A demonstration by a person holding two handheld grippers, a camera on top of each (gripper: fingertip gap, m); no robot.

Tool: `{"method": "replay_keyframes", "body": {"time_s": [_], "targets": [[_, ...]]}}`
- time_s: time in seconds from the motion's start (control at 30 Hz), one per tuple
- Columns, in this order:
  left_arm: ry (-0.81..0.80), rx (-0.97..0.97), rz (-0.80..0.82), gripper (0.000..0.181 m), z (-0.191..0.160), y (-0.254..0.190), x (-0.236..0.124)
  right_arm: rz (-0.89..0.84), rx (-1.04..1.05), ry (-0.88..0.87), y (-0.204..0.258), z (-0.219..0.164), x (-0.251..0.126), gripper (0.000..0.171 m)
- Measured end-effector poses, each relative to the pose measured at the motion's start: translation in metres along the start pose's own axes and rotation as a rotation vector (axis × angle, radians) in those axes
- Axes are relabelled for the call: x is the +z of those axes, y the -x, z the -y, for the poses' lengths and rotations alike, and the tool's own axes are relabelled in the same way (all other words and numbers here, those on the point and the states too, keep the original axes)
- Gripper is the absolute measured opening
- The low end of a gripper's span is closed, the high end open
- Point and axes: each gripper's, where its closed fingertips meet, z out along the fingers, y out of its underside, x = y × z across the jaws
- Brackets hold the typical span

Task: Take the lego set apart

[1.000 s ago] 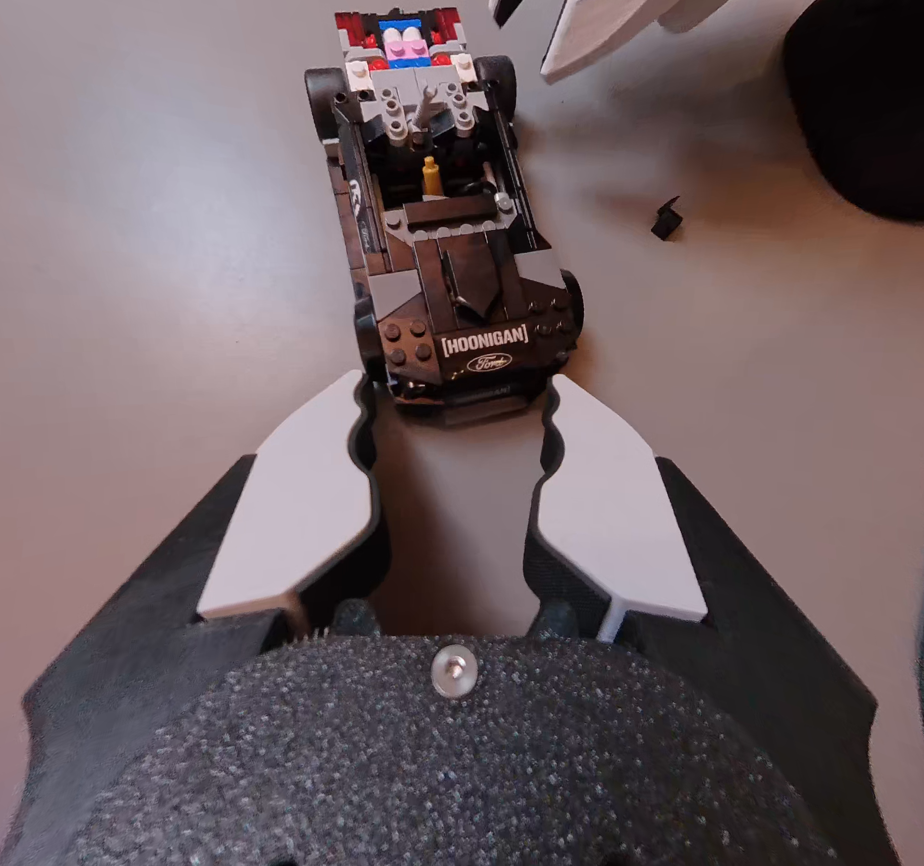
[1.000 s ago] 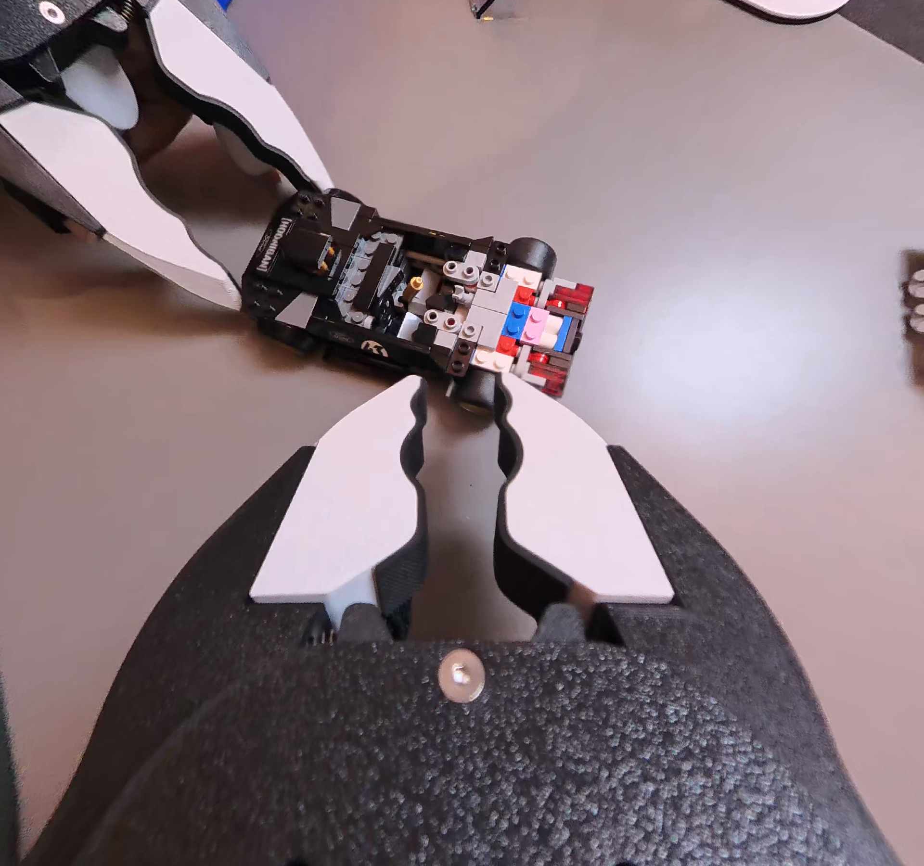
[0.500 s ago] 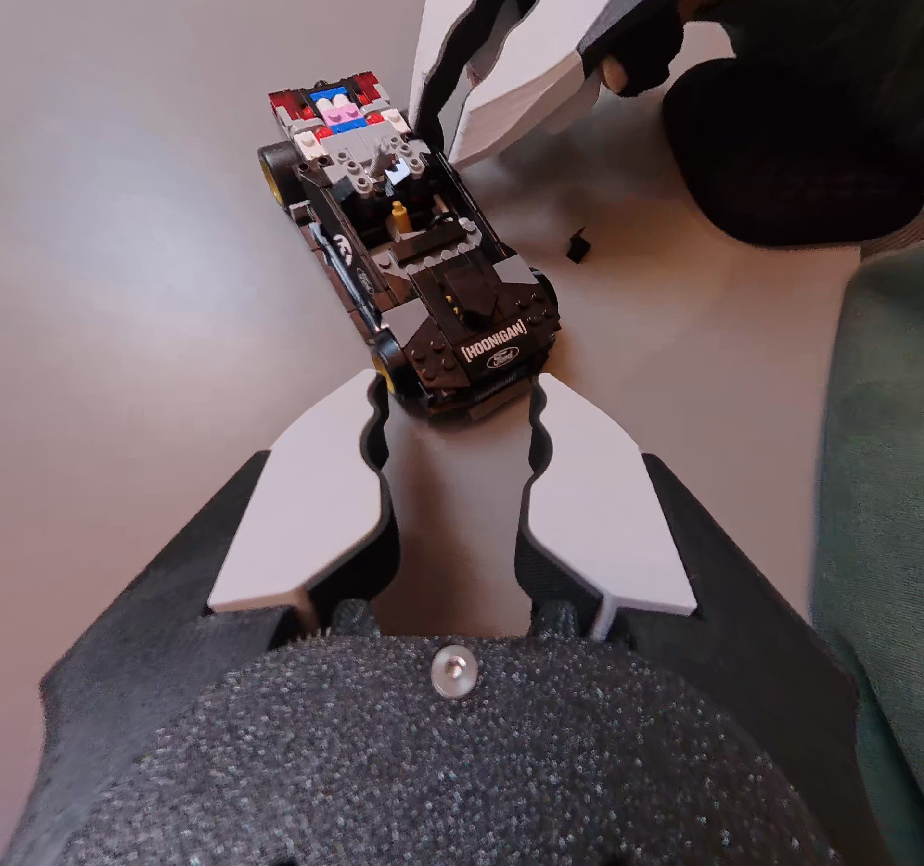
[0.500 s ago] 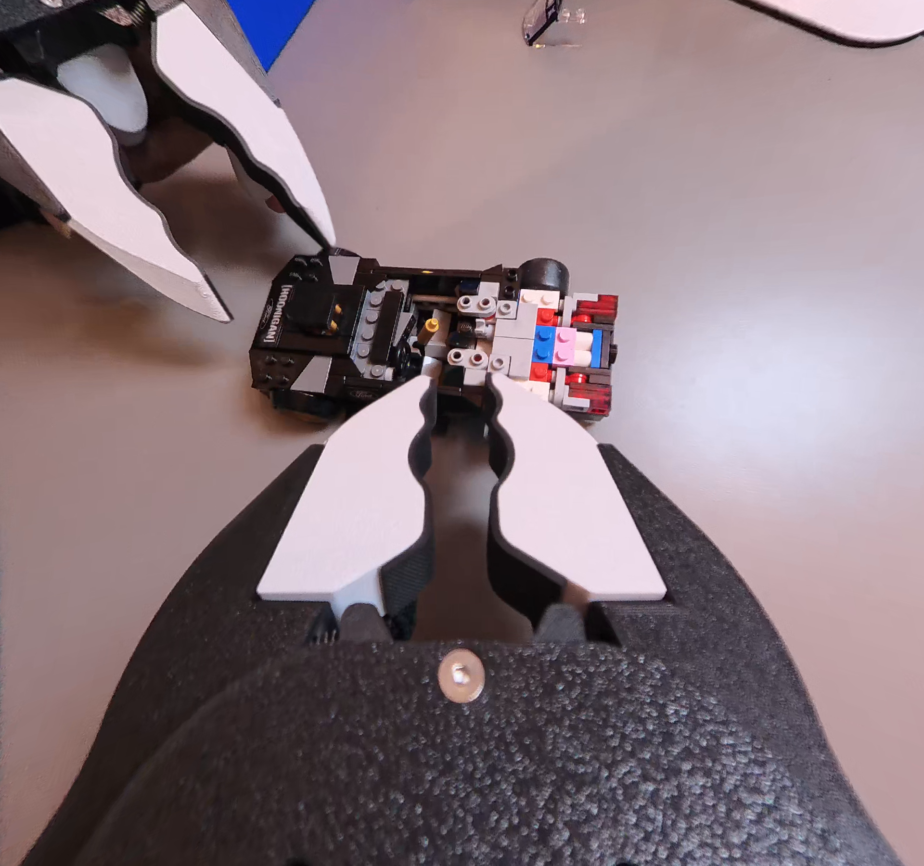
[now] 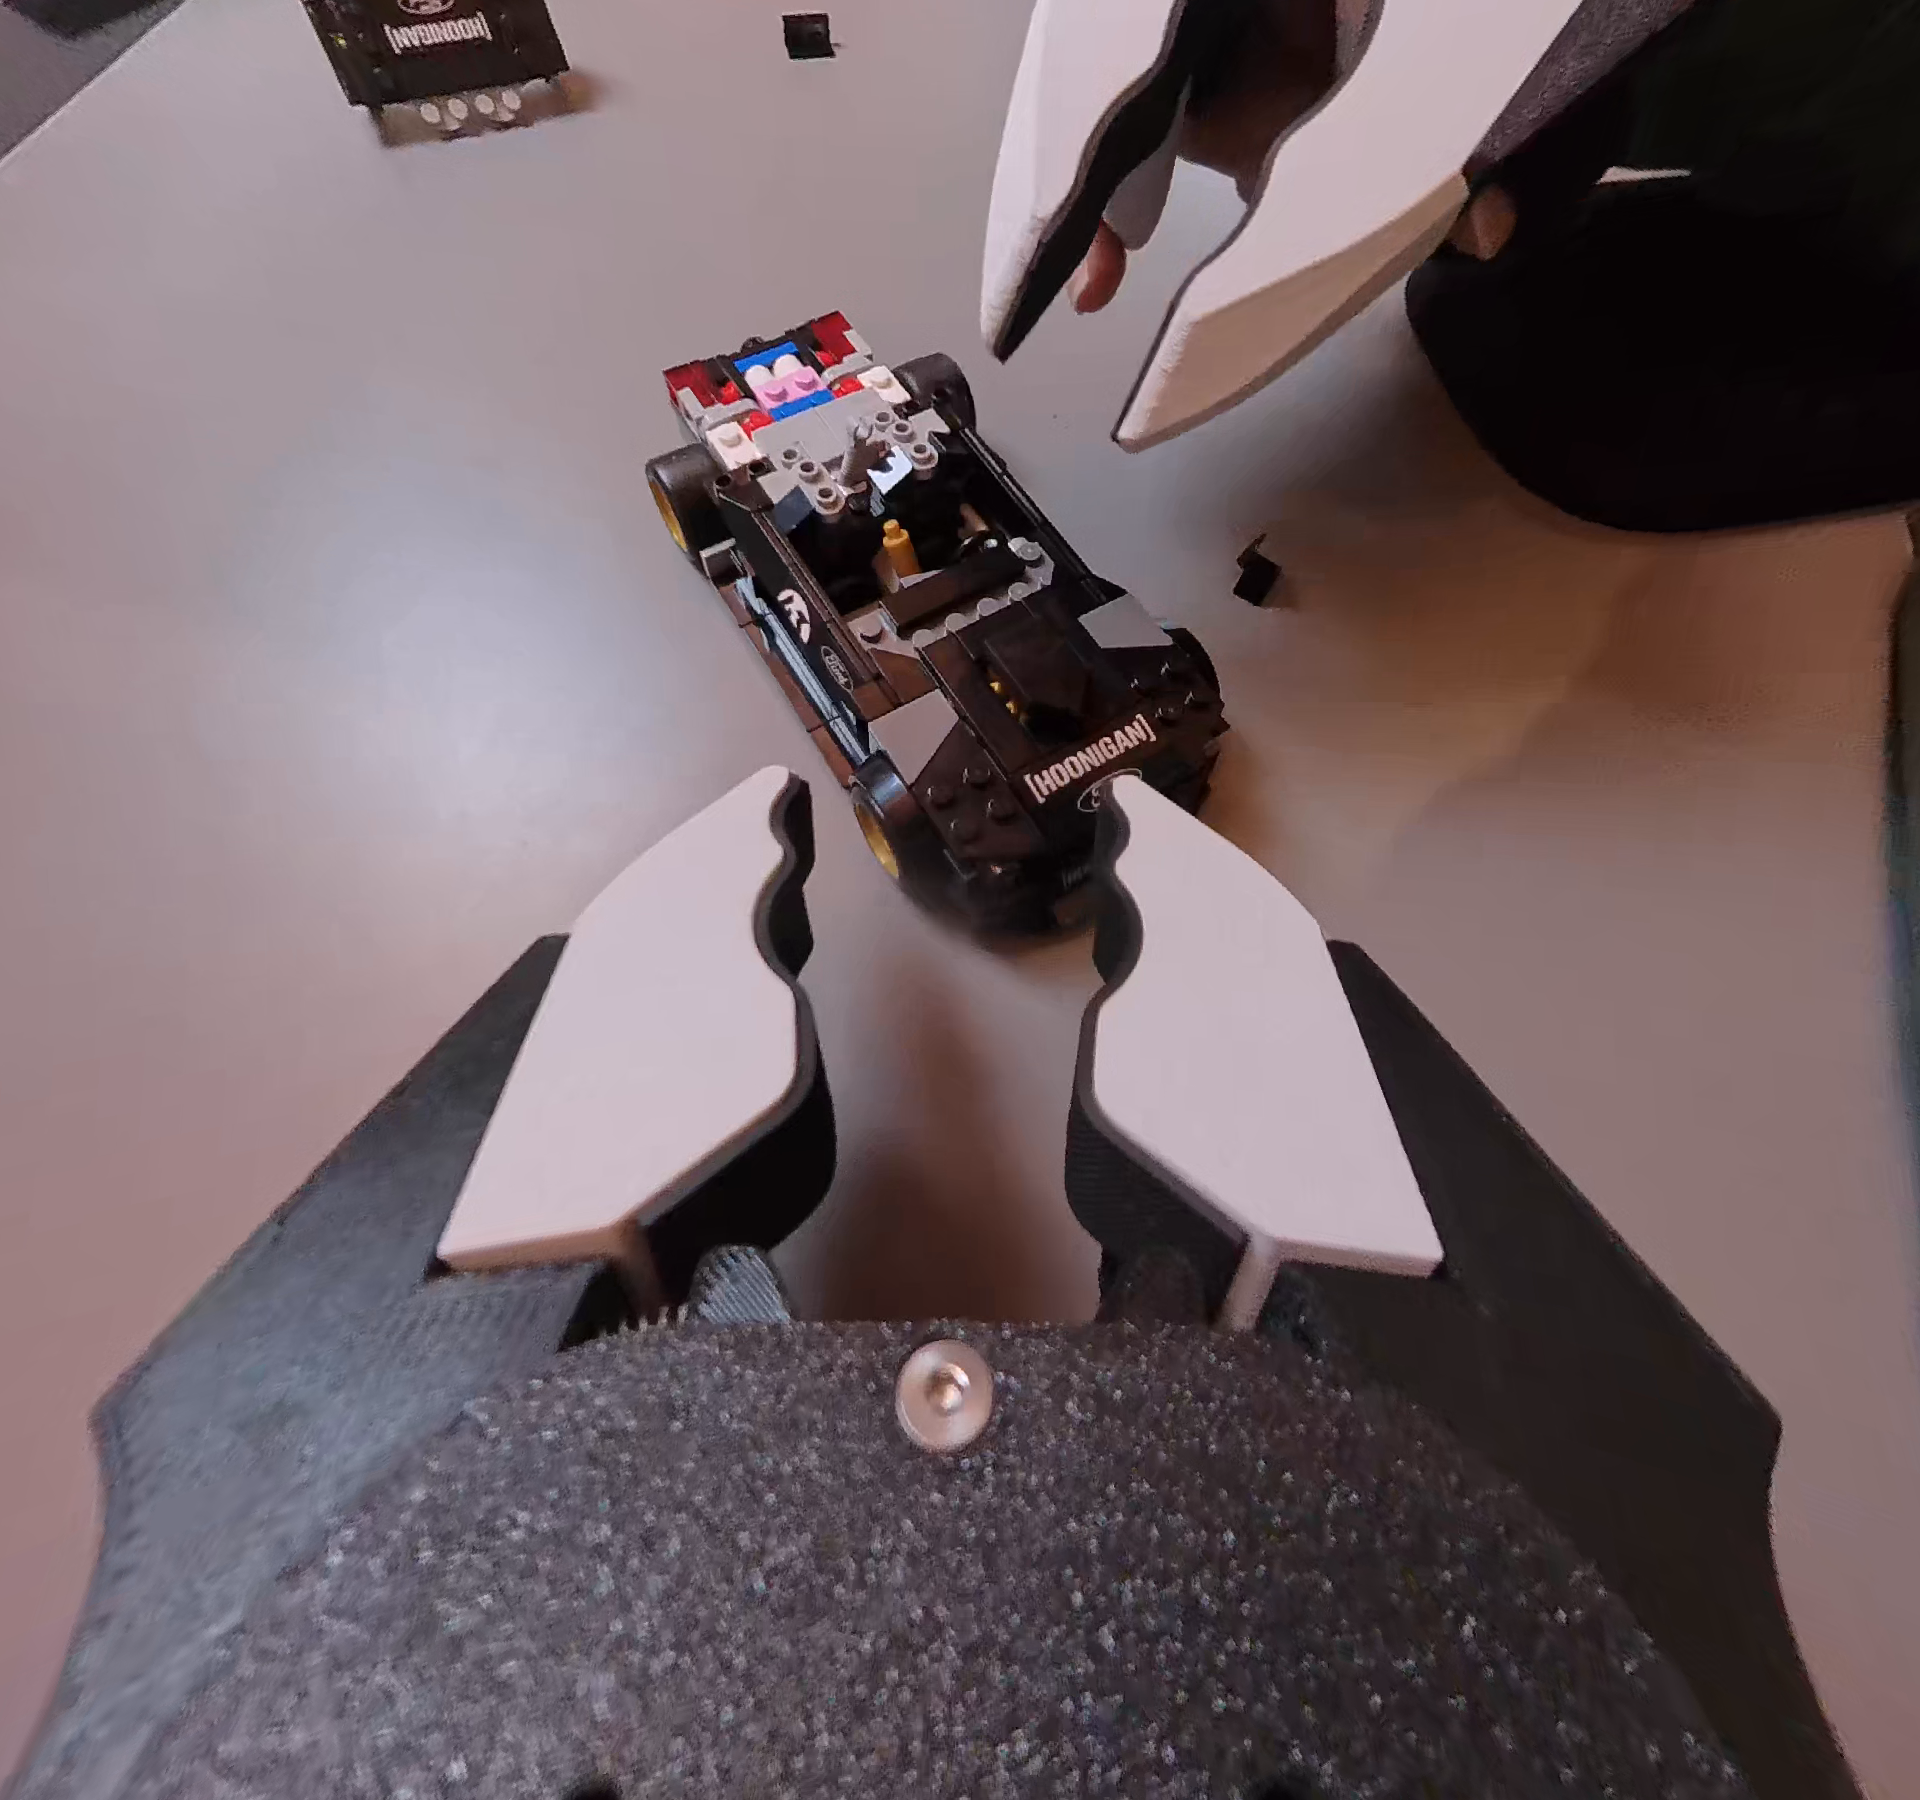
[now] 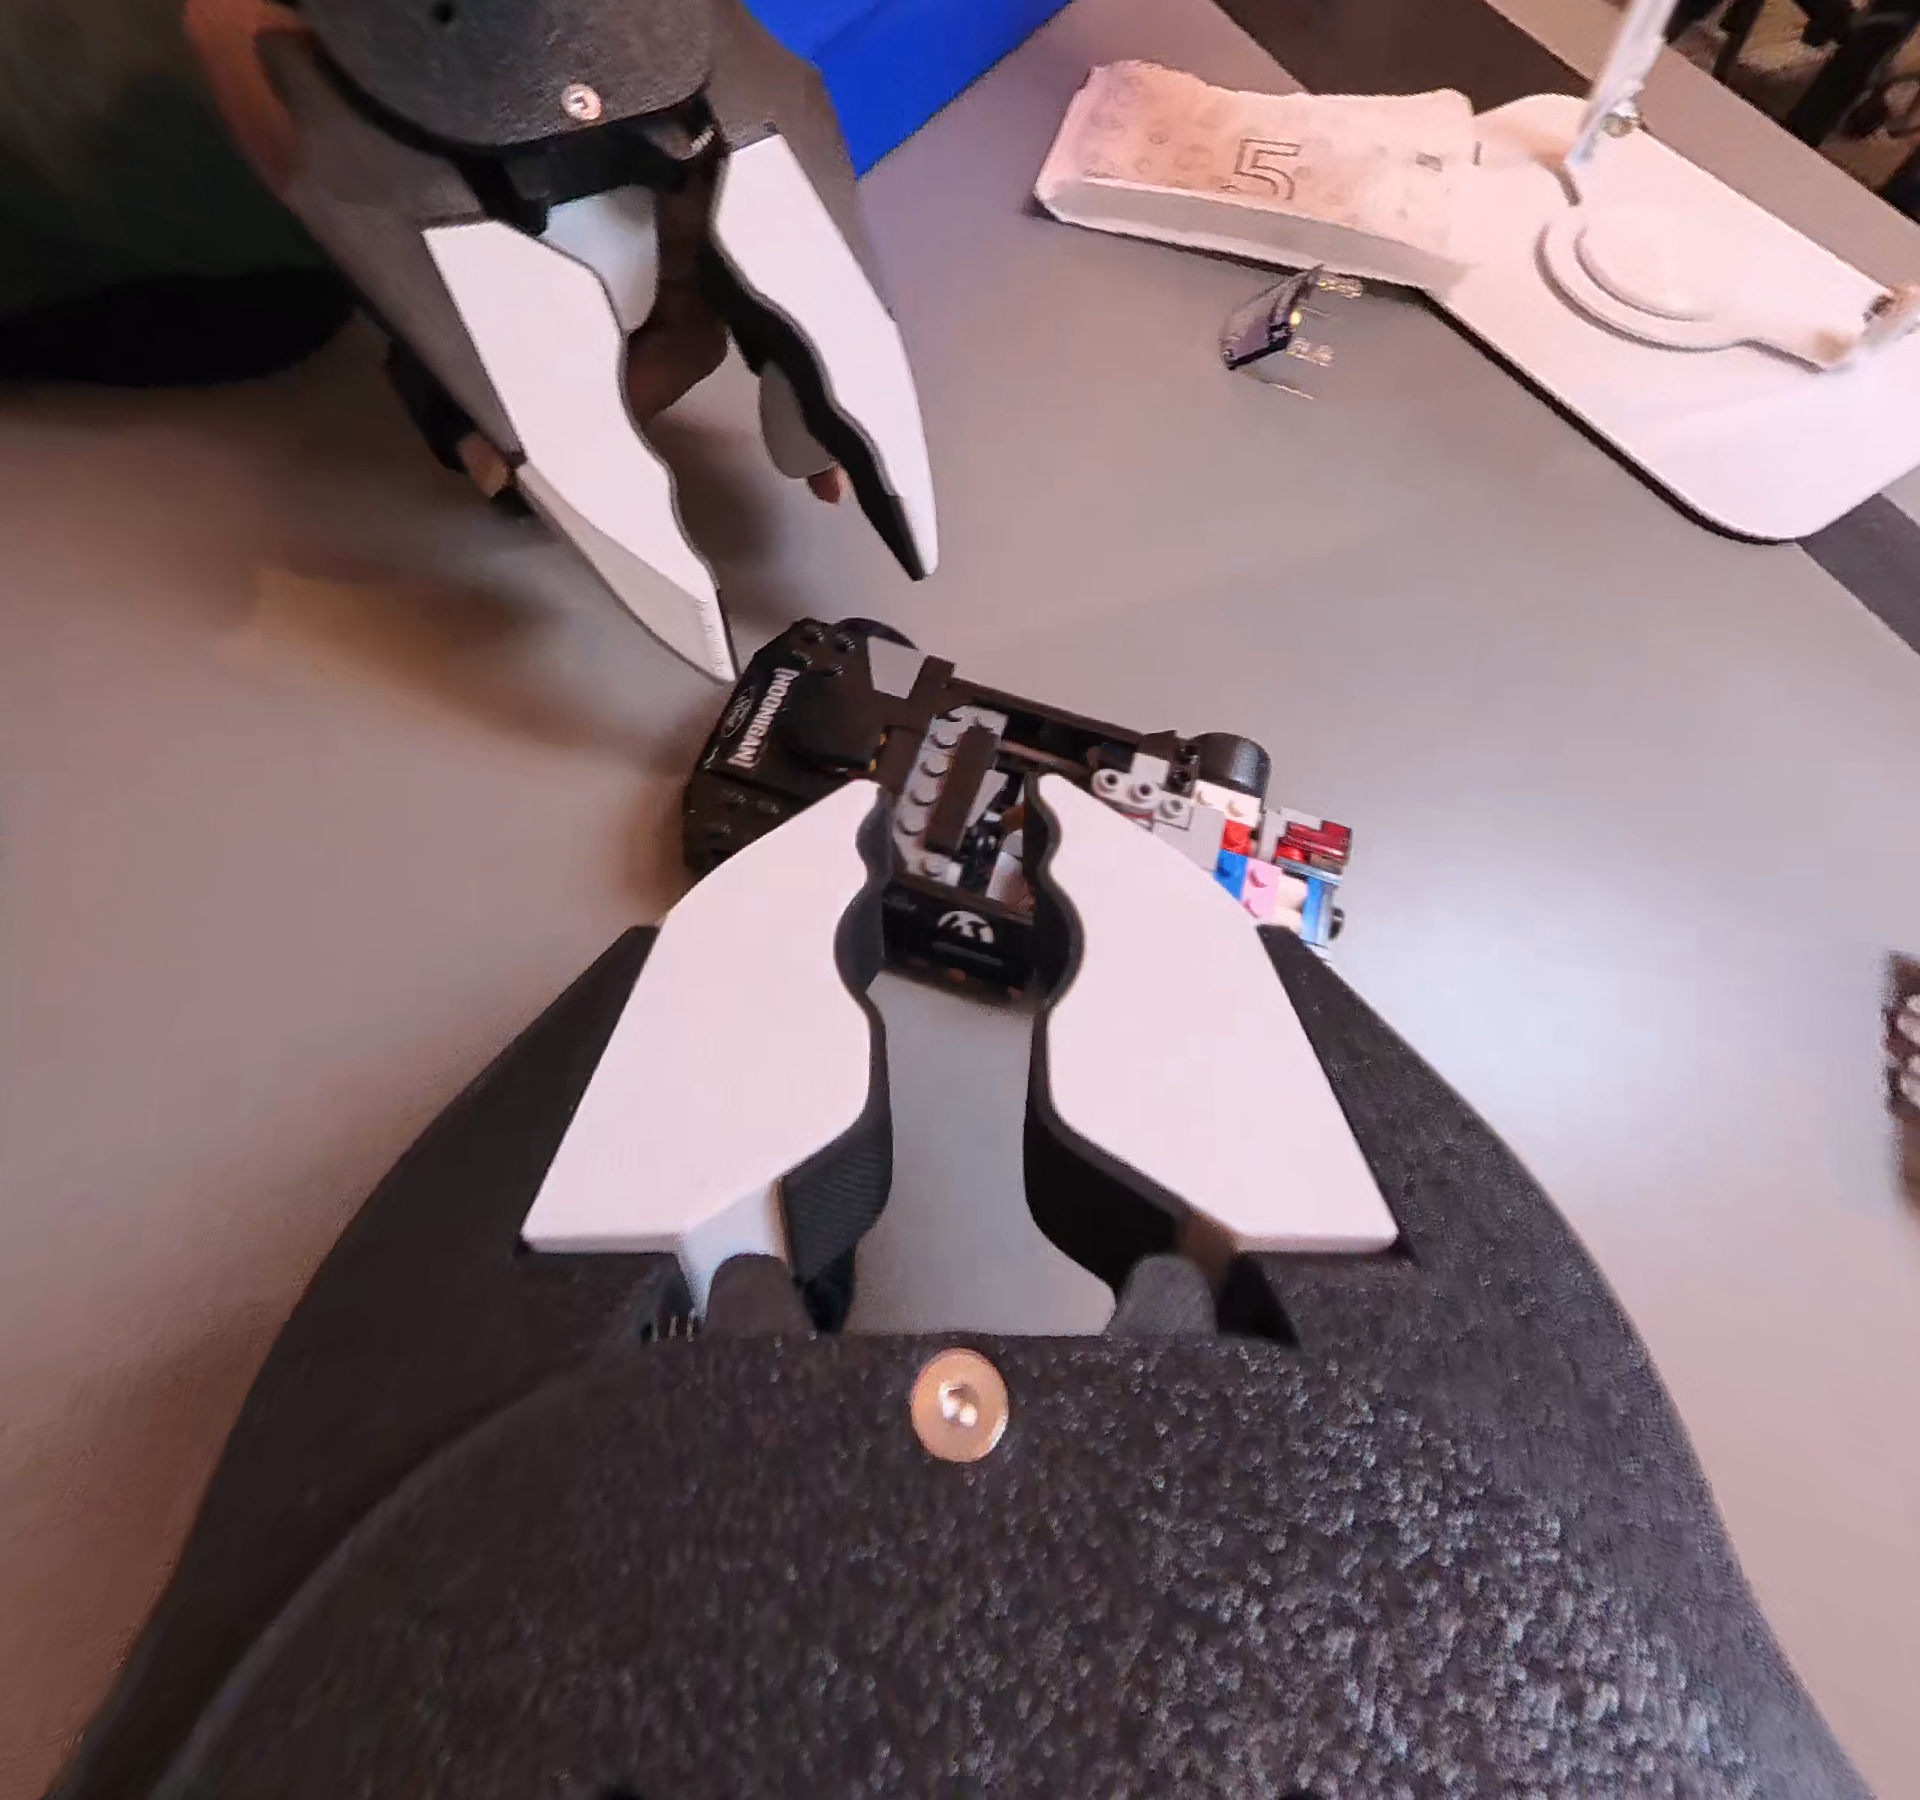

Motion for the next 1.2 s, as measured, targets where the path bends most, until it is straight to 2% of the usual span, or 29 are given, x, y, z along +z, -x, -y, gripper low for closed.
{"method": "replay_keyframes", "body": {"time_s": [0.33,0.5,0.57,0.73,0.8,0.87,0.97,1.07,1.13,1.2], "targets": [[0.057,0.054,-0.012,0.059,-0.011,-0.005,0.003,0.013,-0.005,0.041,0.025,-0.002,0.015,0.024],[-0.004,0.062,0.041,0.052,0.003,0.001,-0.006,-0.048,-0.001,-0.045,0.021,0.013,0.016,0.024],[-0.092,0.062,0.107,0.043,0.019,0.010,-0.016,-0.121,0.012,-0.125,0.010,0.029,0.012,0.031],[-0.449,0.060,0.372,0.008,0.068,0.042,-0.070,-0.344,-0.014,-0.322,-0.029,0.083,-0.001,0.047],[-0.541,0.066,0.481,0.002,0.078,0.053,-0.092,-0.434,-0.056,-0.357,-0.055,0.112,0.004,0.059],[-0.592,0.073,0.558,0.001,0.085,0.058,-0.108,-0.540,-0.098,-0.368,-0.088,0.147,0.015,0.066],[-0.638,0.094,0.583,0.000,0.093,0.055,-0.120,-0.686,-0.165,-0.365,-0.143,0.204,0.045,0.075],[-0.639,0.109,0.591,0.000,0.093,0.055,-0.122,-0.741,-0.113,-0.328,-0.188,0.242,0.086,0.091],[-0.633,0.105,0.579,0.000,0.092,0.055,-0.120,-0.819,-0.103,-0.300,-0.215,0.253,0.101,0.092],[-0.632,0.101,0.570,0.000,0.090,0.056,-0.119,-0.888,-0.111,-0.274,-0.236,0.254,0.105,0.082]]}}
